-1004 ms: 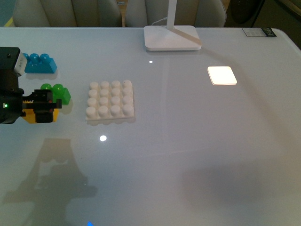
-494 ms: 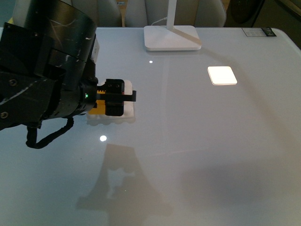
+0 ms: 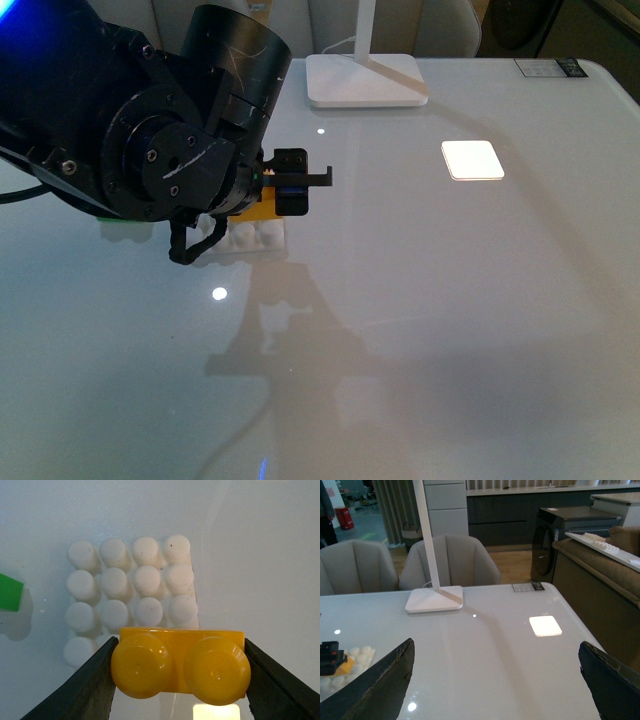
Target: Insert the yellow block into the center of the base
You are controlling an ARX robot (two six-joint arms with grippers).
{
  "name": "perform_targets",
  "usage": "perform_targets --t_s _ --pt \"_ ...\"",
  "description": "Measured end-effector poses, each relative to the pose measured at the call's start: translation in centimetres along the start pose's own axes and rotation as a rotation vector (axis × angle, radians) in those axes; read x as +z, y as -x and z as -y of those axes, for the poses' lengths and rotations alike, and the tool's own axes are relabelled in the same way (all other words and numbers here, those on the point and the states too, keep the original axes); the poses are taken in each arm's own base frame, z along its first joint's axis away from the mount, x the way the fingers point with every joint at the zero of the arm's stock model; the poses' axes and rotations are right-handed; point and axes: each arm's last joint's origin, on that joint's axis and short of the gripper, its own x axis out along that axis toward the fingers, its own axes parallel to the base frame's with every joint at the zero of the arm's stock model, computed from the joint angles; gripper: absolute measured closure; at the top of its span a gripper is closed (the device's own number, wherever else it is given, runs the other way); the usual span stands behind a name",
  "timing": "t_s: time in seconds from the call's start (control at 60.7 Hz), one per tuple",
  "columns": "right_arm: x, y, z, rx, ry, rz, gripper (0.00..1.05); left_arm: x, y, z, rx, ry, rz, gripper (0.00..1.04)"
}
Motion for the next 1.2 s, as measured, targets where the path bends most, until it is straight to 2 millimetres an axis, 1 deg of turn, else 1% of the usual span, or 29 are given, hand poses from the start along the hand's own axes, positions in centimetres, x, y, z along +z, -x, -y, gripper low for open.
perform_targets --t_s 0.148,0.23,0.313,0.395,0.477,0.856,1.202 --pt "0.0 0.0 0.0 0.0 0.0 0.0 0.09 0.5 -1.0 0.1 0.012 0.006 0.009 0.43" --pt "0.0 0.0 0.0 0.0 0.0 0.0 0.09 0.5 -1.7 -0.2 0.029 0.009 0.008 0.43" --pt "0.0 0.0 0.0 0.0 0.0 0.0 0.09 0.4 -2.3 -0.7 0.052 0.014 0.002 0.43" --pt "0.0 0.0 0.0 0.0 0.0 0.0 0.09 0.3 -3.0 -1.6 0.082 0.025 -0.006 0.43" --pt "0.0 0.0 0.0 0.0 0.0 0.0 0.09 0.2 -3.3 -2.2 0.101 0.032 -0.007 0.43" --pt "0.0 0.0 0.0 0.0 0.0 0.0 0.09 -0.4 -3.8 -2.3 0.113 0.027 -0.024 0.43" --pt "0.0 0.0 0.0 0.0 0.0 0.0 0.09 -0.2 -4.0 -1.8 0.107 0.023 -0.021 0.43"
